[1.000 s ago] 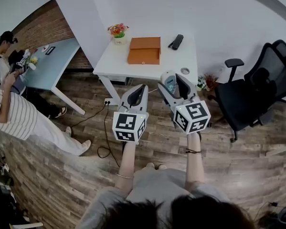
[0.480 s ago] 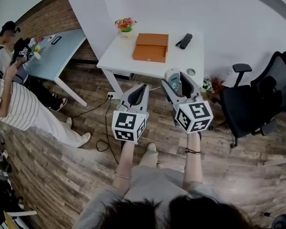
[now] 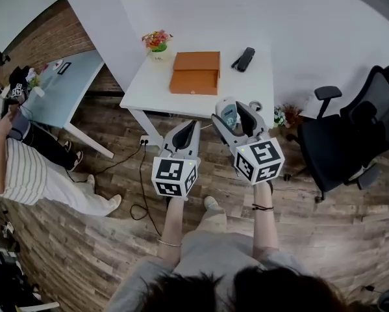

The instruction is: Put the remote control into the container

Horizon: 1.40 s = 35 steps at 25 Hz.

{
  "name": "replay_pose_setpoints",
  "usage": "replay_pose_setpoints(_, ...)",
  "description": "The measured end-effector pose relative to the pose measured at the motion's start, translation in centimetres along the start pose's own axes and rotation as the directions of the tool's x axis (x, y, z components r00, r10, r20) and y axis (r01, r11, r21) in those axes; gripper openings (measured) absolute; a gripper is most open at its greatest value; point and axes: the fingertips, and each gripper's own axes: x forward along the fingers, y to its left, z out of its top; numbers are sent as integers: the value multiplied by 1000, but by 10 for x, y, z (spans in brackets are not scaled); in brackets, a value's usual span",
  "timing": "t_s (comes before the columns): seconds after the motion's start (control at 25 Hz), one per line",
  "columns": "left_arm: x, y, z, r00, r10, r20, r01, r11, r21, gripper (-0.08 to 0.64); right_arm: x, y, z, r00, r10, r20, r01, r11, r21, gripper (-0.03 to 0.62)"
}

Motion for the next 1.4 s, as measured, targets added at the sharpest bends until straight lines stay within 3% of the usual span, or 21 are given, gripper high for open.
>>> replay_pose_setpoints(0.24,50,26,5,1000,6,11,-6,1000,-23,3,44,-23,-1,999,22,-45,-25,996,-83,281)
replay_pose_setpoints(0.64,102,86,-12,999,53,-11,-53,996,-66,3,112,-55,-13,996,72,-56,-74,996,-41,281)
replay_pose_setpoints(0.88,131,115,-11,998,62,-5,-62,996,-69,3,146,-82,-15,996,87,-12,-85,994,75,281)
replay_pose_setpoints(1.12,153,128,-18,999,42,-15,-43,997,-59,3,169,-105,-24,997,74,3,-73,989,131,281)
replay_pose_setpoints(1.4,176,144,-29,998,58,-32,-60,995,-85,3,198,-121,-30,993,112,21,-114,972,206,281)
